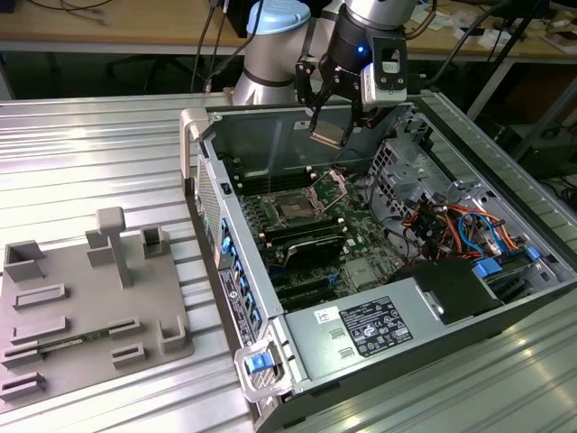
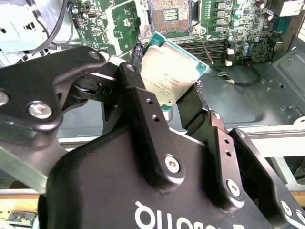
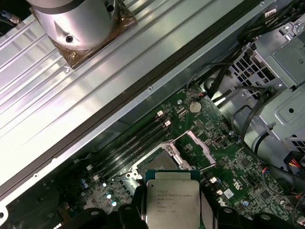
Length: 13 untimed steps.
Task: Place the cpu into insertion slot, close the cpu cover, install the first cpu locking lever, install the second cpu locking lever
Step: 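Place the cpu into insertion slot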
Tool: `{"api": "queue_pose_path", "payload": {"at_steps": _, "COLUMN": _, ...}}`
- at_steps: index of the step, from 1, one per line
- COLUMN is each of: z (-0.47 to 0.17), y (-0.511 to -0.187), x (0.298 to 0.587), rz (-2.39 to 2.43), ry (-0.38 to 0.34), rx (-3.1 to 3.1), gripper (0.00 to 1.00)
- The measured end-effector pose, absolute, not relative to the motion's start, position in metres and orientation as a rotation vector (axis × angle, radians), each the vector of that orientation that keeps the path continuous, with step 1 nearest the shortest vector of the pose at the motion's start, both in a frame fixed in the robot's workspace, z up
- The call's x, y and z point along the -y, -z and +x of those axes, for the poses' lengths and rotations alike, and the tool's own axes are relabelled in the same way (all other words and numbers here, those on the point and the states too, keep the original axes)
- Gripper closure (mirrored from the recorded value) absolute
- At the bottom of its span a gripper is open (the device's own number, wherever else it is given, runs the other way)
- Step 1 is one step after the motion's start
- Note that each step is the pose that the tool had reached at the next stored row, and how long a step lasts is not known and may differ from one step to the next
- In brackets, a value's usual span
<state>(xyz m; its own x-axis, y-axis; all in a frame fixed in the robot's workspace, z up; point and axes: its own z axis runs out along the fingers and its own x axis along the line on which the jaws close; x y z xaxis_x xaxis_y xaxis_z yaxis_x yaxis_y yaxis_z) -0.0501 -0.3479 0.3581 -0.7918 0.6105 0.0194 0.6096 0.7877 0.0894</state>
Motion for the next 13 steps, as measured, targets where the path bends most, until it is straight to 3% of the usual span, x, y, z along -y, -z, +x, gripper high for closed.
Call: {"api": "queue_pose_path", "payload": {"at_steps": 13, "z": -0.0502, "y": -0.3518, "x": 0.348, "rz": 1.322, "ry": -0.139, "rx": -2.824, "gripper": 0.45}}
